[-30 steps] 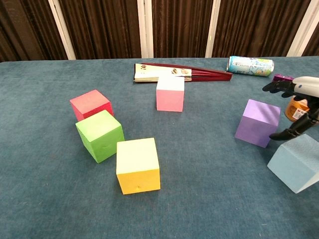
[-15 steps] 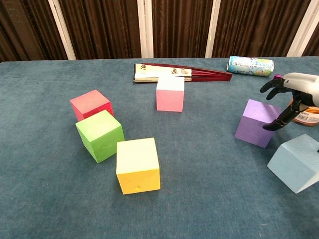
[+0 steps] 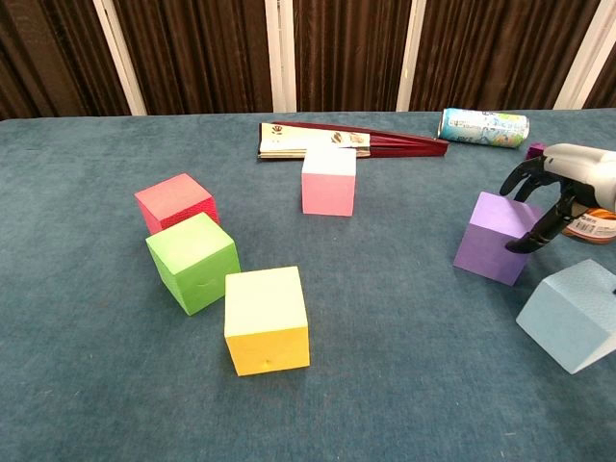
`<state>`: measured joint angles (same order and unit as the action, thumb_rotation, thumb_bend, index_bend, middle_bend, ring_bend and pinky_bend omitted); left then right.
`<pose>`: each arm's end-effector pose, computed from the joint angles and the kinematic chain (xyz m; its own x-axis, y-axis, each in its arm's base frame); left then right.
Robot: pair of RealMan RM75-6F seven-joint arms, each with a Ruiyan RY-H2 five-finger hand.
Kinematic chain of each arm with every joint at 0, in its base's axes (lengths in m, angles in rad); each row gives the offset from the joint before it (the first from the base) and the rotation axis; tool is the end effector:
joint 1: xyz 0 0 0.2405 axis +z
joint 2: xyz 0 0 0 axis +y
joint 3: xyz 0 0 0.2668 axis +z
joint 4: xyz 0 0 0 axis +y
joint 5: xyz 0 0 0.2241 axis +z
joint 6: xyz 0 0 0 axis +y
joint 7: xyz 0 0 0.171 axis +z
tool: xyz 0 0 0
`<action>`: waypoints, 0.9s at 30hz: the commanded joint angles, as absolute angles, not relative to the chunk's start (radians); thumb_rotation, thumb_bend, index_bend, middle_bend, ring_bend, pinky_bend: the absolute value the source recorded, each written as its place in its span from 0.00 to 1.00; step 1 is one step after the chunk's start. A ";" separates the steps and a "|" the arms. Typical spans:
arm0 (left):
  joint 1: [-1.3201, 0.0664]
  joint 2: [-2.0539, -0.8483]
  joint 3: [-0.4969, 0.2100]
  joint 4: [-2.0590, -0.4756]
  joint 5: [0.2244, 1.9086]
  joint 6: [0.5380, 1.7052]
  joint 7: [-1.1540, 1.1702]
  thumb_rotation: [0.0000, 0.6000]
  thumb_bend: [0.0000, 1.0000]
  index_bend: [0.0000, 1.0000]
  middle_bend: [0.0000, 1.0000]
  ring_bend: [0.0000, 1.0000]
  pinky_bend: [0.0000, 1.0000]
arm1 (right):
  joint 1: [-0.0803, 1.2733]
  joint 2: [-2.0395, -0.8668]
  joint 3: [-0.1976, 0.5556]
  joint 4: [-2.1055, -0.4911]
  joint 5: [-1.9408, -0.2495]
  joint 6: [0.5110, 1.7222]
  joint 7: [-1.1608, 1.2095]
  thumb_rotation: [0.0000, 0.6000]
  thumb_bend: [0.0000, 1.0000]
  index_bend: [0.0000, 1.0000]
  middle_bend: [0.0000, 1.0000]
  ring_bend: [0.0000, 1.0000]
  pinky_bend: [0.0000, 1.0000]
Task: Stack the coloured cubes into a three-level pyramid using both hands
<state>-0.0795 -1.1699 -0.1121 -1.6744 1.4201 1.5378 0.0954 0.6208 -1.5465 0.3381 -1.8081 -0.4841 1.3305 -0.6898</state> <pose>-0.3131 0.2193 0.1512 0.3700 -0.0949 0.9242 0.9285 0.0711 -0.3644 -0.1887 -0.3436 -0.0008 0.1903 -0.3065 0.9327 -0.9324 0.2411 0.2694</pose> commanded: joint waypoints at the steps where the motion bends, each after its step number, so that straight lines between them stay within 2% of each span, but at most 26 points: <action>1: -0.079 -1.169 -0.113 -1.674 1.418 1.538 0.093 1.00 0.36 0.04 0.00 0.00 0.00 | 0.626 -1.552 0.332 -1.797 -0.483 1.330 -0.691 1.00 0.23 0.27 0.27 0.10 0.00; 8: -0.079 -1.166 -0.113 -1.677 1.414 1.535 0.086 1.00 0.36 0.04 0.00 0.00 0.00 | 0.636 -1.562 0.324 -1.777 -0.475 1.323 -0.693 1.00 0.23 0.29 0.30 0.14 0.00; 15: -0.078 -1.162 -0.113 -1.680 1.412 1.534 0.080 1.00 0.36 0.05 0.00 0.00 0.00 | 0.633 -1.568 0.331 -1.781 -0.507 1.356 -0.663 1.00 0.27 0.48 0.44 0.28 0.00; 20: -0.078 -1.161 -0.114 -1.679 1.411 1.535 0.076 1.00 0.36 0.05 0.00 0.00 0.00 | 0.630 -1.546 0.340 -1.828 -0.561 1.376 -0.643 1.00 0.27 0.48 0.44 0.28 0.00; 23: -0.080 -1.165 -0.117 -1.675 1.405 1.532 0.081 1.00 0.36 0.05 0.00 0.00 0.00 | 0.642 -1.506 0.345 -1.863 -0.591 1.328 -0.637 1.00 0.27 0.48 0.44 0.28 0.00; 27: -0.085 -1.172 -0.119 -1.671 1.395 1.523 0.098 1.00 0.36 0.05 0.00 0.00 0.00 | 0.694 -1.427 0.360 -1.857 -0.565 1.152 -0.646 1.00 0.27 0.48 0.44 0.28 0.00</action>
<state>-0.0837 -1.1699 -0.1182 -1.6723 1.3974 1.5249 0.0943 0.6520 -1.4881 0.3469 -1.8579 -0.5775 1.2741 -0.6400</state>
